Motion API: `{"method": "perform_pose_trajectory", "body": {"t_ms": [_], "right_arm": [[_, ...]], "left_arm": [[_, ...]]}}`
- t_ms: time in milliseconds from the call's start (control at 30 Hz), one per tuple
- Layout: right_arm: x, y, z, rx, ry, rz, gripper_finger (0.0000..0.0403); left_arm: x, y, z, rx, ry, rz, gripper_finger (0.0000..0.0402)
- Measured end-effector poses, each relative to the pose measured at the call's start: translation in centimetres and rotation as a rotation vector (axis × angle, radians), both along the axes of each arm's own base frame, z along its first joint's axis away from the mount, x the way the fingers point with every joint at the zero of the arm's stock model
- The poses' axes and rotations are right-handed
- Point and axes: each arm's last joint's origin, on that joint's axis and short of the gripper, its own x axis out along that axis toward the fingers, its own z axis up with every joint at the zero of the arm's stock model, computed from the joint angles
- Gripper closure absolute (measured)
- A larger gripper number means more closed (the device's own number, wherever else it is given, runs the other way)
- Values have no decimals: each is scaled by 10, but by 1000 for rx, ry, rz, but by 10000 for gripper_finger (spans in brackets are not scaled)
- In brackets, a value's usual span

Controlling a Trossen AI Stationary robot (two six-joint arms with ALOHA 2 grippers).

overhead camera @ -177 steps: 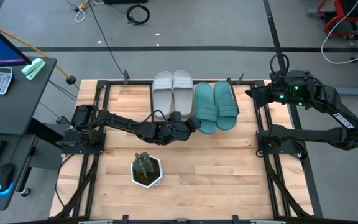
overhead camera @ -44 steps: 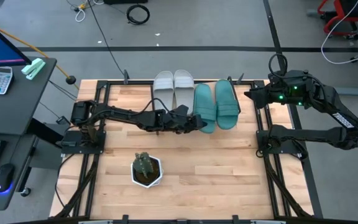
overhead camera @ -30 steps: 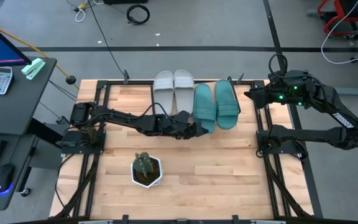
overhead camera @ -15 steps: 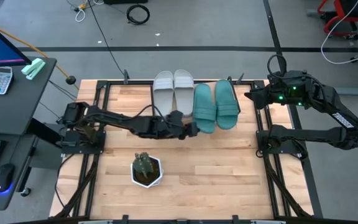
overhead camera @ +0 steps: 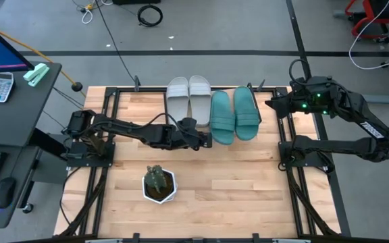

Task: Pick and place slides into the shelf
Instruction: Put the green slides on the shelf

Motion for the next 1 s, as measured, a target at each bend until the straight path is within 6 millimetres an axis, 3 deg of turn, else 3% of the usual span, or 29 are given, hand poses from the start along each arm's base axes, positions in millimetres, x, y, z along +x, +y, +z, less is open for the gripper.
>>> {"method": "perform_pose_trajectory", "body": {"t_ms": [1000], "right_arm": [[6,-3,-2,8,17,-1,166]], "left_arm": [[8,13,-6,27,-20,14,396]]}}
